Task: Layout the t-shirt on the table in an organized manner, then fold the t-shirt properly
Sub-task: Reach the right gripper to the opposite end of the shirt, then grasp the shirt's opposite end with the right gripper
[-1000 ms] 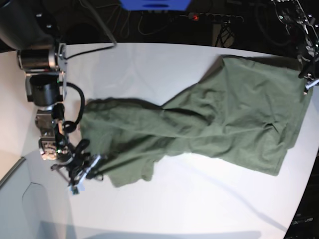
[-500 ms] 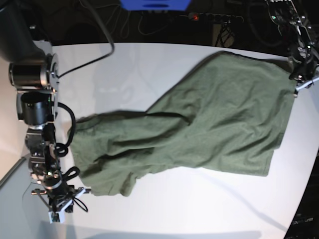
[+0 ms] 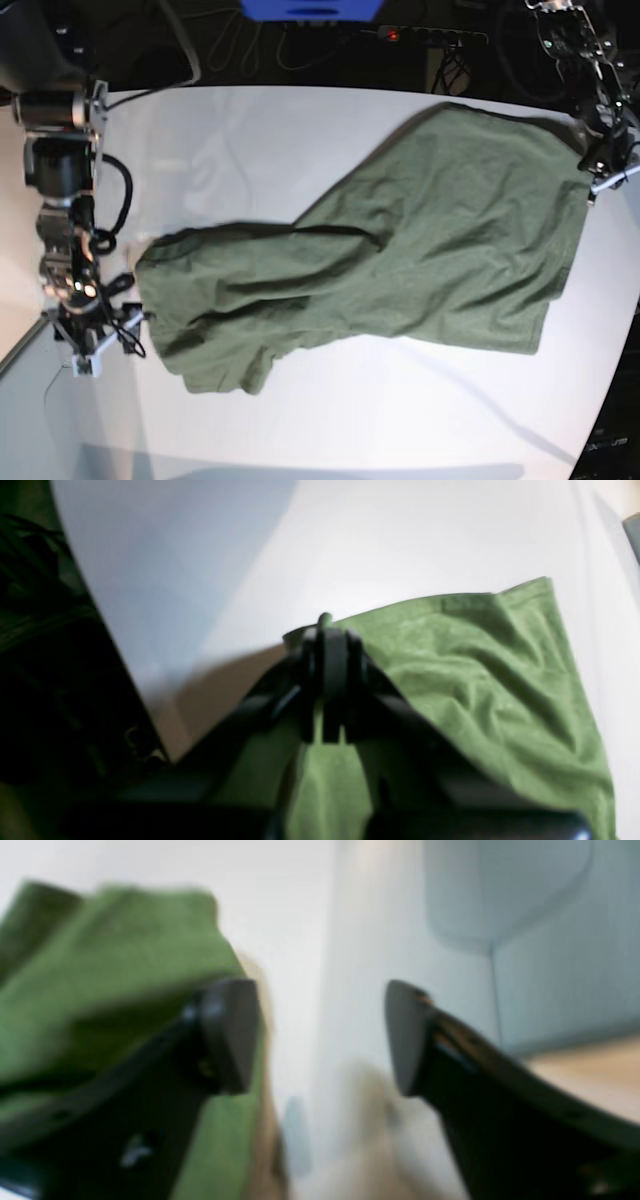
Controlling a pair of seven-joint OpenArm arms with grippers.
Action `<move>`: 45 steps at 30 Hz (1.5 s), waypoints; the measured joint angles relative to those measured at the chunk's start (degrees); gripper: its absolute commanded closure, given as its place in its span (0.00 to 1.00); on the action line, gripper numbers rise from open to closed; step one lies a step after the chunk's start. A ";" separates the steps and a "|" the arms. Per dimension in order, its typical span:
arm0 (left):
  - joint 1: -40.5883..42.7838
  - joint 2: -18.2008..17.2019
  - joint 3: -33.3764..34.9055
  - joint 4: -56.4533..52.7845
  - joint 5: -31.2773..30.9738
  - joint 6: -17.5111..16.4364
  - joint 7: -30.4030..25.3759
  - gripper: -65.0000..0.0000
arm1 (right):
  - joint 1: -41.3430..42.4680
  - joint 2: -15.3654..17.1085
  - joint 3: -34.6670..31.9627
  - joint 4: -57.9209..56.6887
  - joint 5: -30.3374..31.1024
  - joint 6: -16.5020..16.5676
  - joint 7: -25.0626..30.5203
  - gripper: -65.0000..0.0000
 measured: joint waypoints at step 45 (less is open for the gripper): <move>0.76 -0.26 -0.50 -0.04 0.26 0.00 -0.22 1.00 | -10.38 -4.44 5.92 18.14 -0.98 25.59 -10.99 1.00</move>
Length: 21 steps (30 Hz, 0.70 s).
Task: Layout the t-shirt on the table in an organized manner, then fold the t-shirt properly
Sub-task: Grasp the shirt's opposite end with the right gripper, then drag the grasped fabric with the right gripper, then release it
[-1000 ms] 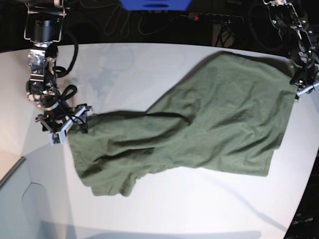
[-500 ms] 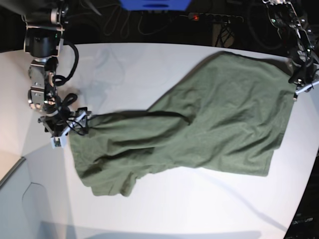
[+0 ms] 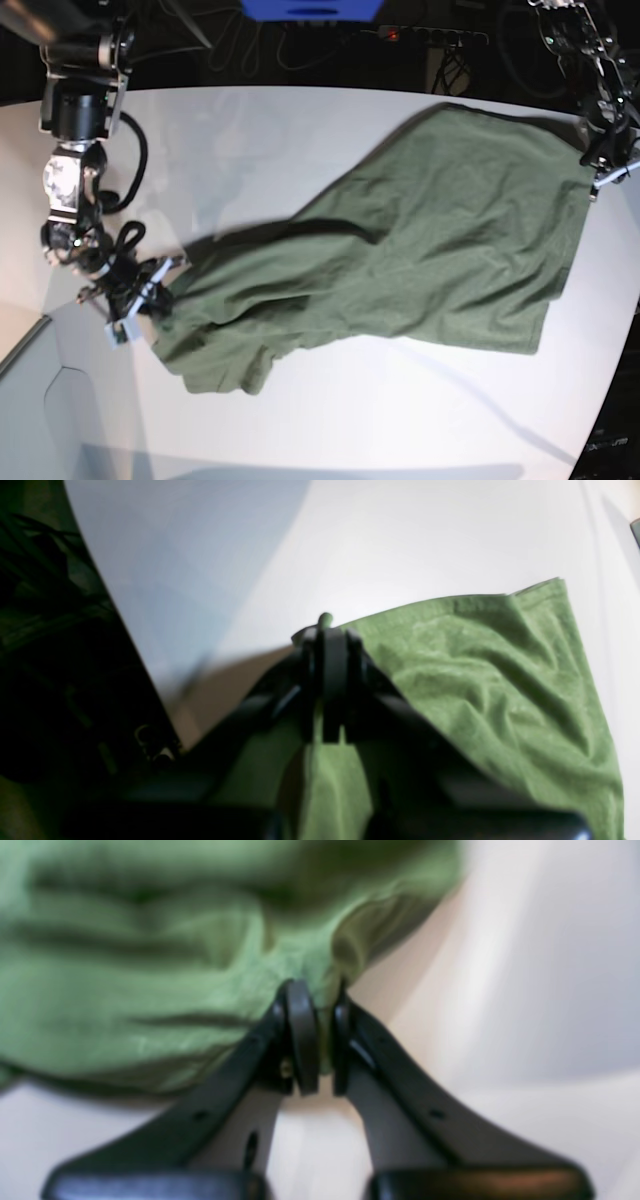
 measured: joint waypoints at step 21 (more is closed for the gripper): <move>1.60 -0.46 0.00 0.39 0.20 -0.15 0.13 1.00 | 30.23 -7.65 -15.98 -30.10 -0.09 -1.51 4.07 0.96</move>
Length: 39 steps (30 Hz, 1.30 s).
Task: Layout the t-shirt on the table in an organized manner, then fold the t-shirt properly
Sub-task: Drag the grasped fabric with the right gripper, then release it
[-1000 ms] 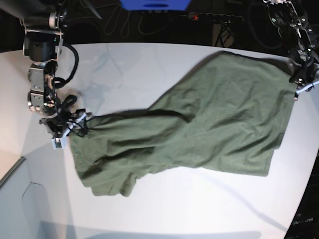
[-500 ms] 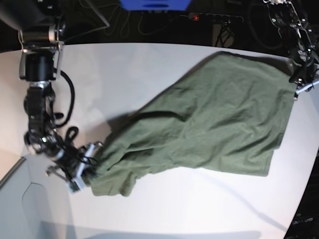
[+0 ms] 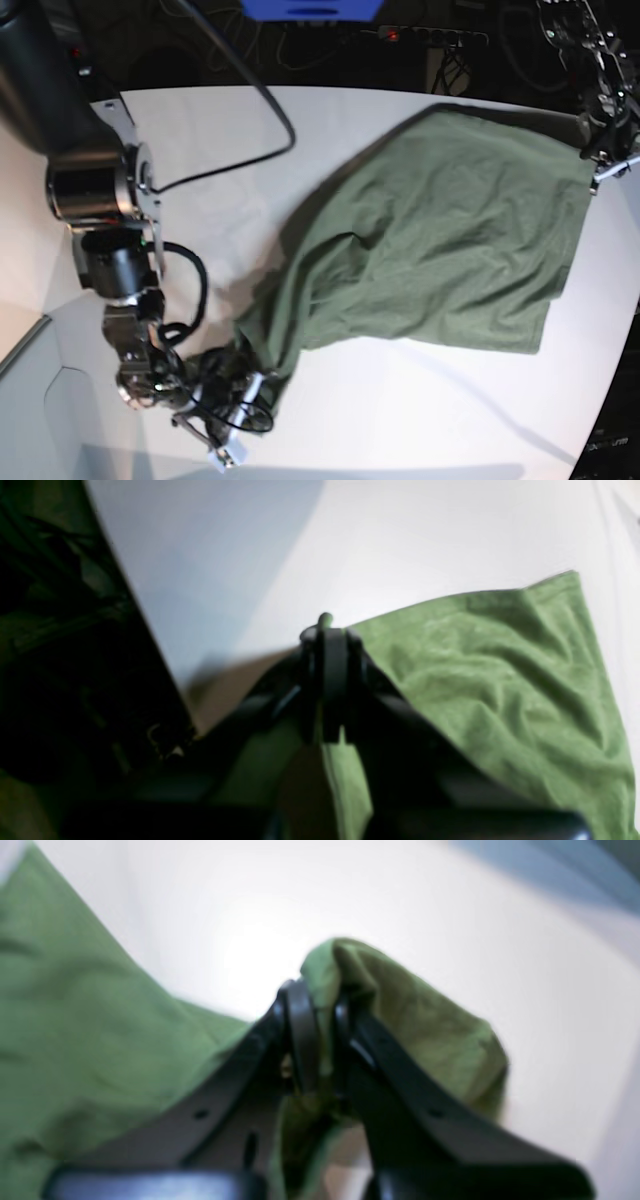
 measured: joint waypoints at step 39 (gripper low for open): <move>0.31 -2.08 0.00 -0.31 0.00 0.00 0.28 1.00 | -19.04 3.26 -3.87 2.47 0.48 -5.95 9.81 0.17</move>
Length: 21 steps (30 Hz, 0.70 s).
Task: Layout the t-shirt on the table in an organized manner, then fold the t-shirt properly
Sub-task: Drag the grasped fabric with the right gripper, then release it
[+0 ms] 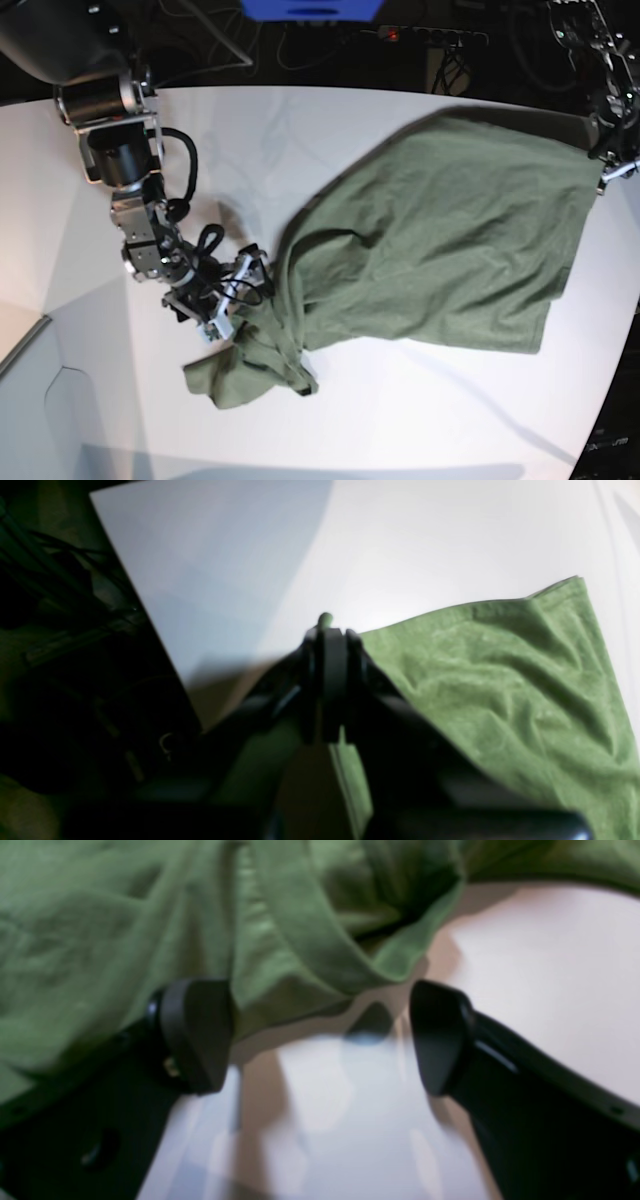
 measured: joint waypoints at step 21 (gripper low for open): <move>0.02 0.04 0.02 0.00 -0.11 -0.02 -0.04 1.00 | 0.96 -0.83 0.28 4.96 -0.52 8.96 -5.49 1.00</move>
